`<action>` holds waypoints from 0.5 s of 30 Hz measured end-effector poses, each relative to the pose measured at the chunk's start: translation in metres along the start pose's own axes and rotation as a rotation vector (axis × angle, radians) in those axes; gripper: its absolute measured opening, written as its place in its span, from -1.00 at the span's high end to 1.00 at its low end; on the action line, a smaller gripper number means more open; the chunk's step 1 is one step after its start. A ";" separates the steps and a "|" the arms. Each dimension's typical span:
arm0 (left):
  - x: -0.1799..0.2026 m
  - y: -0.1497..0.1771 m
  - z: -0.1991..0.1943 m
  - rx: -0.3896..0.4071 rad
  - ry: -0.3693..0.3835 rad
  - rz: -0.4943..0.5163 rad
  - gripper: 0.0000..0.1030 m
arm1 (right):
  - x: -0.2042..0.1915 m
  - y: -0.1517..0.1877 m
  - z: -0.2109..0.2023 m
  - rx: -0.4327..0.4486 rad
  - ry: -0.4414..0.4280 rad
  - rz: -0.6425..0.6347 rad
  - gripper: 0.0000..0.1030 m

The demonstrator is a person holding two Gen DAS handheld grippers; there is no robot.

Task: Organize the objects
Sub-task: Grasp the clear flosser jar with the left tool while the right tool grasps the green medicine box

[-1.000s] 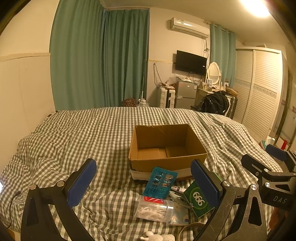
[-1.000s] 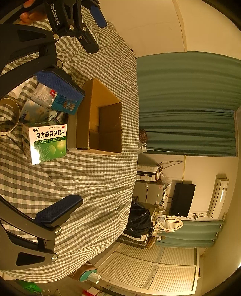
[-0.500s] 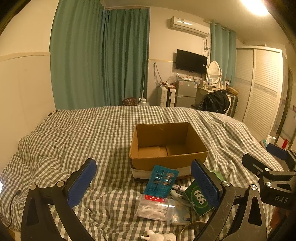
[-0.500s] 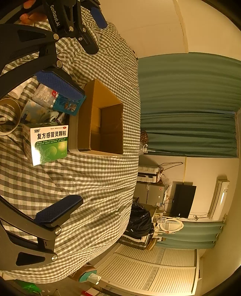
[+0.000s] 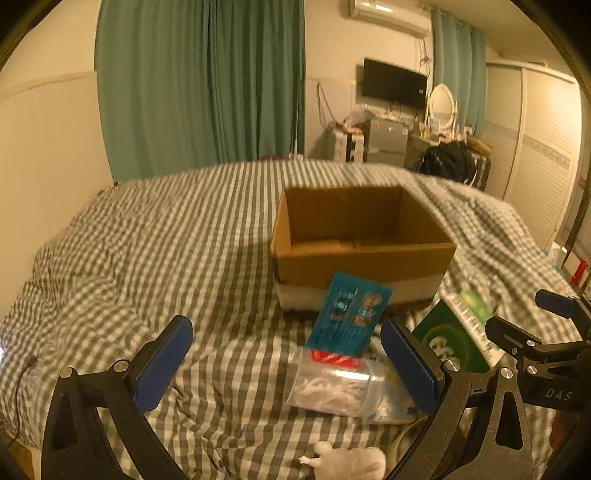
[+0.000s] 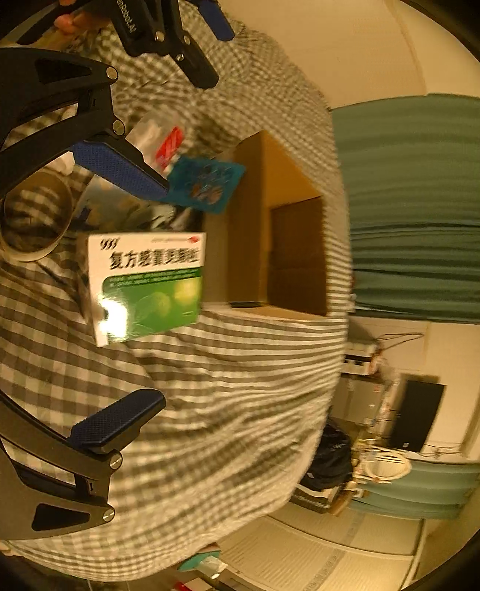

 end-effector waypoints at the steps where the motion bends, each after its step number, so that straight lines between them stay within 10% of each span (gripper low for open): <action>1: 0.000 0.004 0.007 -0.020 0.000 0.002 -1.00 | 0.001 0.003 0.007 -0.022 -0.006 0.004 -0.99; 15: 0.037 0.057 0.064 -0.205 0.060 0.141 -1.00 | 0.010 0.027 0.056 -0.151 -0.094 0.053 -0.84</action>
Point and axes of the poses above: each gripper's, at about its wrist camera, not at the fingertips, and z roughly the way its jaws point, x to its right, y to its underside, the point moved 2 cm from there along z, roughly the way its jaws point, and after that the axes turned 5 degrees about -z, right-handed, at the moved point
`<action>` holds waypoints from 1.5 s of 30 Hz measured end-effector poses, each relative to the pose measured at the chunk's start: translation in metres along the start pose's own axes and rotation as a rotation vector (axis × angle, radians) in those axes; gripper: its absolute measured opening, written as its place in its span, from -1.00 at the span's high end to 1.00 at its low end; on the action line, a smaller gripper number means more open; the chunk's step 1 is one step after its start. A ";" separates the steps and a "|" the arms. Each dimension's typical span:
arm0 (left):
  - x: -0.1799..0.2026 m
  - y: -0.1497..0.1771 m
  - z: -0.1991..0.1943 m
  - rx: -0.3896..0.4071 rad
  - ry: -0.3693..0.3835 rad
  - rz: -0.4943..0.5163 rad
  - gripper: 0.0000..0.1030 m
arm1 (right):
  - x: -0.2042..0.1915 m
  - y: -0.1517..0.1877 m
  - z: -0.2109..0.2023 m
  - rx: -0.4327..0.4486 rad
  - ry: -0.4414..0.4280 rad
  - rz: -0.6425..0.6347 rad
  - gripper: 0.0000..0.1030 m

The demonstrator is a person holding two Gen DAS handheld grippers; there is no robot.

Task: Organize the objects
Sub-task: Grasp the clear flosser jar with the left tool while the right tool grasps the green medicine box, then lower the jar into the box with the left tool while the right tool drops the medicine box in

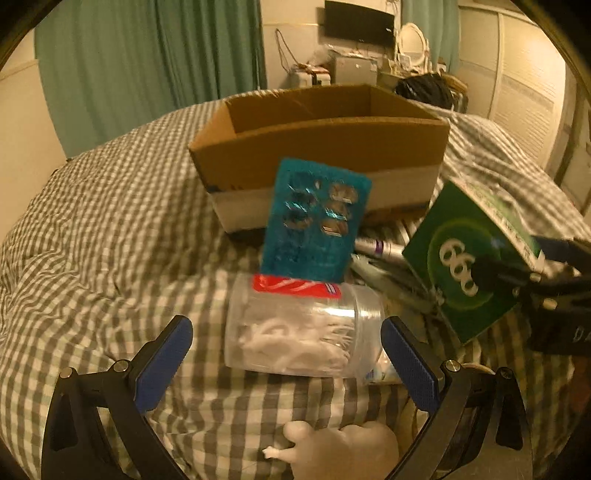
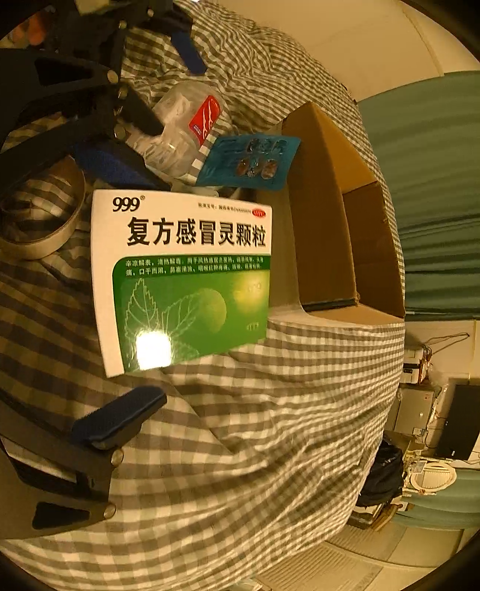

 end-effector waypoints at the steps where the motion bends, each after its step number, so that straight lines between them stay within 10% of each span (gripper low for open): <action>1: 0.002 0.001 0.003 -0.007 0.007 0.003 -1.00 | 0.000 0.000 0.001 -0.002 -0.006 0.000 -0.81; 5: 0.008 0.007 0.013 -0.029 0.001 0.037 -1.00 | -0.003 0.002 0.004 -0.005 -0.030 -0.003 -0.53; 23: -0.016 -0.013 -0.022 0.070 0.041 -0.066 -0.75 | -0.018 -0.012 -0.050 0.133 0.020 -0.058 -0.48; 33: -0.043 -0.090 -0.088 0.279 0.075 -0.150 -0.75 | -0.026 -0.063 -0.102 0.305 0.052 -0.132 -0.48; 45: -0.037 -0.180 -0.062 0.352 0.082 -0.105 -0.75 | -0.025 -0.162 -0.090 0.387 0.064 -0.169 -0.48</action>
Point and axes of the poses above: each gripper's, at about its wrist camera, not at the fingertips, and z roughly the way its jaws point, x to its right, y to its underside, the point moved 2 cm from there along z, roughly the way its jaws point, and after that the axes turned 5 degrees about -z, right-handed, at the moved point
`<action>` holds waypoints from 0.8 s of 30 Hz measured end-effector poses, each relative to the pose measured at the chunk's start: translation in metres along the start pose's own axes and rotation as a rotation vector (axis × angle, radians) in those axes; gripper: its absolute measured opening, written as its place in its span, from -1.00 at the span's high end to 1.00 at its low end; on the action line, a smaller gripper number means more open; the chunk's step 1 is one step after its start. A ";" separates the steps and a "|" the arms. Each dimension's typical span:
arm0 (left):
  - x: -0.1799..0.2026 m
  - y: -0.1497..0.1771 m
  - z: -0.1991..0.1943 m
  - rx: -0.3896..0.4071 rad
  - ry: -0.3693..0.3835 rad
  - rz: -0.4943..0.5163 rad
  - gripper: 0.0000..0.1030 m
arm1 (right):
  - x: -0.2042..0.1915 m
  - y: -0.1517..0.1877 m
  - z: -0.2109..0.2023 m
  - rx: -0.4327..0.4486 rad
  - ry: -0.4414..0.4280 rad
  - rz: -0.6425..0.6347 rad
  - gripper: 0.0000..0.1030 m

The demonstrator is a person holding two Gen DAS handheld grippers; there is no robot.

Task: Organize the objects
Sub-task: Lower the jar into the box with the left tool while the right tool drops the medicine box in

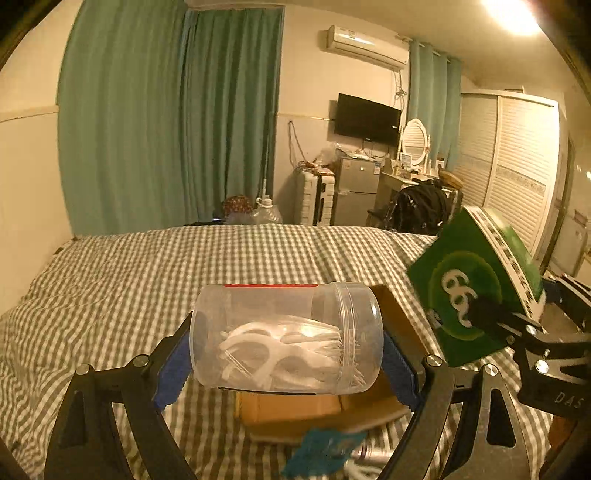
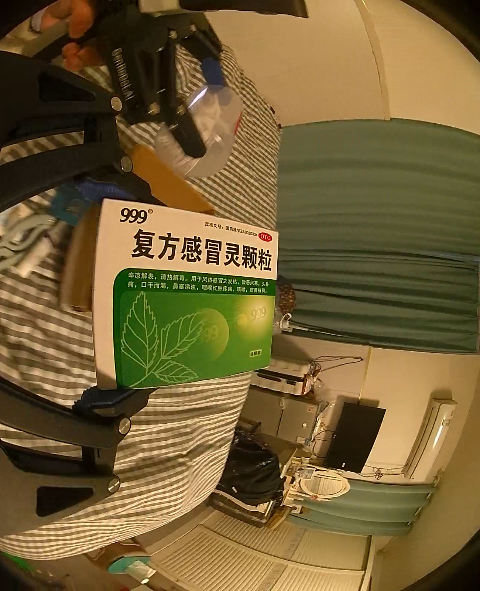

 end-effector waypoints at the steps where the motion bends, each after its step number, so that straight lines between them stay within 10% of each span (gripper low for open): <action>1: 0.002 -0.001 0.007 -0.004 0.004 0.005 -0.75 | 0.000 -0.004 0.007 -0.002 -0.001 -0.001 -0.48; 24: 0.003 0.047 0.125 -0.216 -0.010 -0.016 -0.76 | 0.018 0.010 0.121 -0.087 -0.058 0.043 -0.52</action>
Point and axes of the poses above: each gripper's, at about its wrist camera, not at the fingertips, and z roughly the way its jaws point, x to its right, y to its underside, the point moved 2 cm from there along z, roughly the way its jaws point, and after that the axes turned 5 degrees about -z, right-handed, at the moved point
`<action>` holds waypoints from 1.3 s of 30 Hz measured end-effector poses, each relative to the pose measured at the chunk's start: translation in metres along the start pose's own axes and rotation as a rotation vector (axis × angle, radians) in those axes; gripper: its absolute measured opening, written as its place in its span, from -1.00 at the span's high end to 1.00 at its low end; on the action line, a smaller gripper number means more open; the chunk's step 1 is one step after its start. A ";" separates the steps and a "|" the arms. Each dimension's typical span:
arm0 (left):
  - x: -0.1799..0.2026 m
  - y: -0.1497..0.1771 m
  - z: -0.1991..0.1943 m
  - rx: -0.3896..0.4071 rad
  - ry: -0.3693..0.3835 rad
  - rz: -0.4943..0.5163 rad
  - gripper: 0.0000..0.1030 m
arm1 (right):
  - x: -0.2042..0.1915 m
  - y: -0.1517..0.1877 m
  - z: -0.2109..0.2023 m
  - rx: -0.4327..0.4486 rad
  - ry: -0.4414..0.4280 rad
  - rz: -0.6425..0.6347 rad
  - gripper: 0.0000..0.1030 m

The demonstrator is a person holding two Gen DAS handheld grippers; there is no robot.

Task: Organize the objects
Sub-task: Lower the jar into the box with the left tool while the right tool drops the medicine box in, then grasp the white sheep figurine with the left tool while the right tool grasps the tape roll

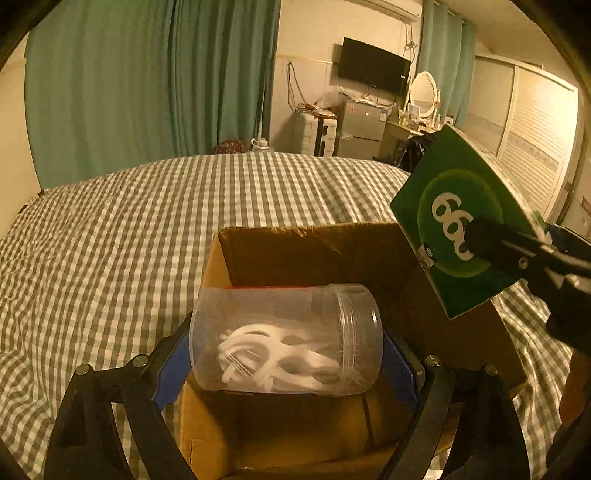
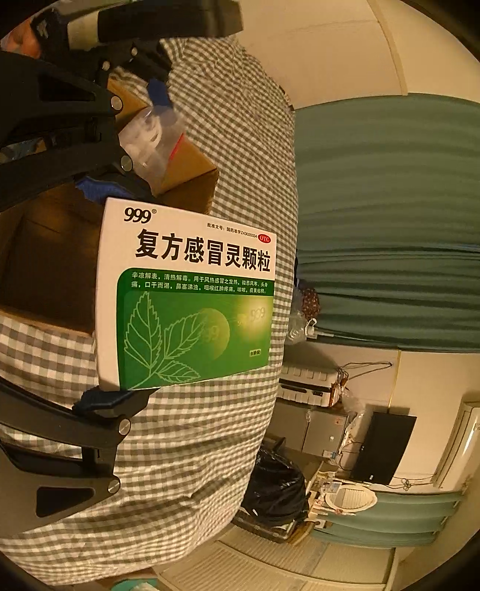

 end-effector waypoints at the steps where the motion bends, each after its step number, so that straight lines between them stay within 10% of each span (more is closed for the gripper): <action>1: 0.001 0.000 -0.003 0.007 0.001 0.000 -0.77 | 0.001 0.000 0.000 0.000 -0.006 0.005 -0.52; 6: 0.005 -0.001 -0.026 0.034 -0.004 0.012 -0.97 | 0.001 -0.002 -0.015 0.016 -0.023 0.029 -0.86; 23: 0.010 0.009 -0.154 0.149 -0.077 0.043 -1.00 | -0.005 0.004 -0.161 0.104 0.079 0.005 -0.88; 39: -0.010 0.099 -0.185 0.095 -0.148 0.082 -1.00 | -0.048 0.095 -0.203 0.026 0.083 -0.010 -0.88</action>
Point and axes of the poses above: each gripper's, at about its wrist camera, not at the fingertips, and z roughly the way its jaws point, x to its right, y to its underside, the point moved 2 cm from there along z, roughly the way its jaws point, and after that the axes turned 5 degrees about -z, right-handed, at the moved point
